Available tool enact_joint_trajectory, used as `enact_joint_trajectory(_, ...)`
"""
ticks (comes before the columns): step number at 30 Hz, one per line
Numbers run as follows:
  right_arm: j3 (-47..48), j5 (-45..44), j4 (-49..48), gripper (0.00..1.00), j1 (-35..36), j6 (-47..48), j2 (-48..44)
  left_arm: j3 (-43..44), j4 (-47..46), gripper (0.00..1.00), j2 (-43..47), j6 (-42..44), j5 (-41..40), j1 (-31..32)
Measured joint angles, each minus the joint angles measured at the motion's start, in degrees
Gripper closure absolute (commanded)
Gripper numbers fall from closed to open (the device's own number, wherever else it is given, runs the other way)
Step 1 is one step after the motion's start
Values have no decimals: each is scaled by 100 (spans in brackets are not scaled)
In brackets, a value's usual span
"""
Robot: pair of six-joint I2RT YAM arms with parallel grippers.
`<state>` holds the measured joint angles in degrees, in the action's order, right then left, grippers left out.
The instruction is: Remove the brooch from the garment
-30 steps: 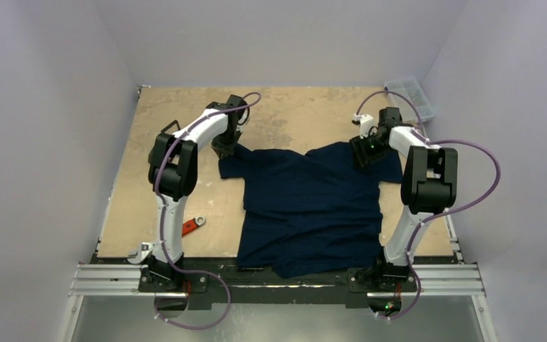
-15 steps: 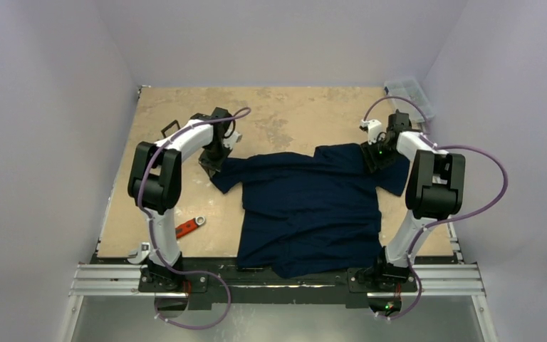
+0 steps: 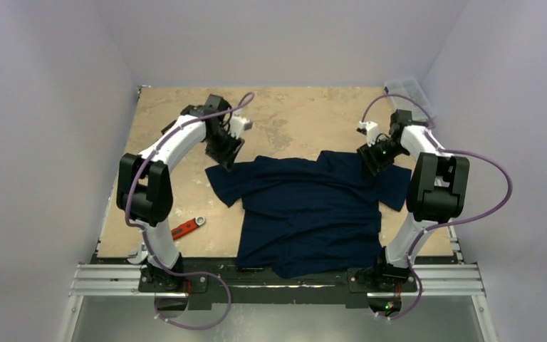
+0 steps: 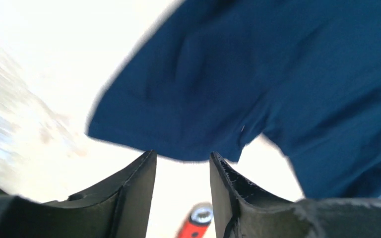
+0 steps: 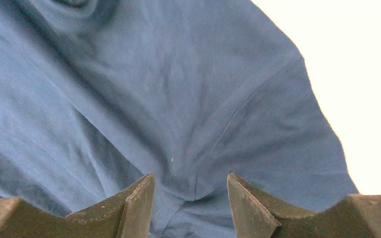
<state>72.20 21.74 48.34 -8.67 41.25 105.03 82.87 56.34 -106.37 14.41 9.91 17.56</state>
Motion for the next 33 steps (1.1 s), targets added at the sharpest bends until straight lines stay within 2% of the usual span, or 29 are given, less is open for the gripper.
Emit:
enact_joint_trajectory(4,713,444,170,37,-2,9,33,1329,-247,53,-85,-20,472,140)
enact_joint_trajectory(8,1113,658,149,36,-2,-157,81,2625,-450,54,-752,-55,715,474)
enact_joint_trajectory(10,1252,699,127,30,-2,-275,201,2940,-494,54,-1152,-94,785,686)
enact_joint_trajectory(15,1436,732,-28,27,4,-516,612,3023,-417,54,-2020,-236,791,1128)
enact_joint_trajectory(20,1436,575,-251,26,61,-621,881,3023,-356,57,-2461,-439,603,1200)
enact_joint_trajectory(28,1445,319,-573,35,188,-634,1217,2920,-546,58,-2284,-732,929,1025)
enact_joint_trajectory(33,1445,278,-599,37,188,-592,1281,2953,-656,59,-2111,-901,1027,922)
